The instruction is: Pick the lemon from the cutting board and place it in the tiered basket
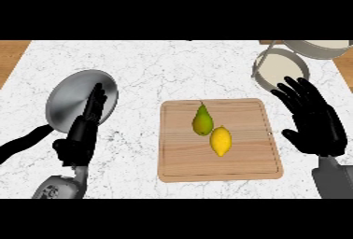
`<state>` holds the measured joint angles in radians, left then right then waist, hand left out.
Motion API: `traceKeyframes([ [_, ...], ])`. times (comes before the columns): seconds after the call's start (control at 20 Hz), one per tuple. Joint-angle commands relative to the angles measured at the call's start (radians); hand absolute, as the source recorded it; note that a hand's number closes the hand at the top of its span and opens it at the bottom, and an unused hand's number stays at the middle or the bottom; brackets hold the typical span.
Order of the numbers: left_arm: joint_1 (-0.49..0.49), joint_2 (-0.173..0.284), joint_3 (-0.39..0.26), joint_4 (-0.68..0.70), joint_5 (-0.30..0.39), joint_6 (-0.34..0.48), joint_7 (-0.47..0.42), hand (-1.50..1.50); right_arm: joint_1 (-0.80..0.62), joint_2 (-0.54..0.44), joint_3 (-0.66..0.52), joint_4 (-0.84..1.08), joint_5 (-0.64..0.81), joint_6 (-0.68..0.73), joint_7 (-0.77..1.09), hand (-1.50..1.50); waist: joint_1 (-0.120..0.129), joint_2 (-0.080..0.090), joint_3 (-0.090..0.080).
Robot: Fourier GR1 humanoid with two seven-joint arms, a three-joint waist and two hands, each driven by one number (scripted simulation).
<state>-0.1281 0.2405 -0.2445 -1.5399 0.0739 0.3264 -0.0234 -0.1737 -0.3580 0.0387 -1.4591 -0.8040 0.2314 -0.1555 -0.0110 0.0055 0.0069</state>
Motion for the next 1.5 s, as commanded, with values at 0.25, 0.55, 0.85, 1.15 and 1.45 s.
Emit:
traceKeyframes([
  [0.25, -0.029, -0.037, -0.015, 0.035, -0.057, 0.050, 0.028, 0.00, 0.070, -0.367, -0.100, -0.068, 0.166, 0.267, 0.010, -1.50, -0.017, -0.008, -0.008],
  [0.55, -0.034, -0.029, -0.010, -0.010, -0.047, 0.044, 0.065, 0.00, -0.005, -0.580, -0.046, -0.291, 0.482, 0.233, 0.109, -1.50, 0.004, -0.016, -0.011],
  [0.85, -0.003, -0.030, -0.013, -0.008, -0.043, 0.023, 0.032, 0.00, -0.050, -0.643, 0.072, -0.554, 0.632, 0.159, 0.388, -1.50, 0.012, -0.013, -0.011],
  [1.15, -0.089, -0.028, 0.005, 0.004, -0.061, 0.019, 0.115, 0.00, -0.205, -0.549, 0.274, -0.707, 0.665, 0.119, 0.776, -1.50, 0.029, -0.006, -0.010],
  [1.45, -0.009, -0.046, -0.002, -0.069, -0.079, 0.007, 0.102, 0.00, -0.336, -0.376, 0.373, -0.645, 0.737, 0.169, 0.943, -1.50, 0.024, -0.006, -0.008],
])
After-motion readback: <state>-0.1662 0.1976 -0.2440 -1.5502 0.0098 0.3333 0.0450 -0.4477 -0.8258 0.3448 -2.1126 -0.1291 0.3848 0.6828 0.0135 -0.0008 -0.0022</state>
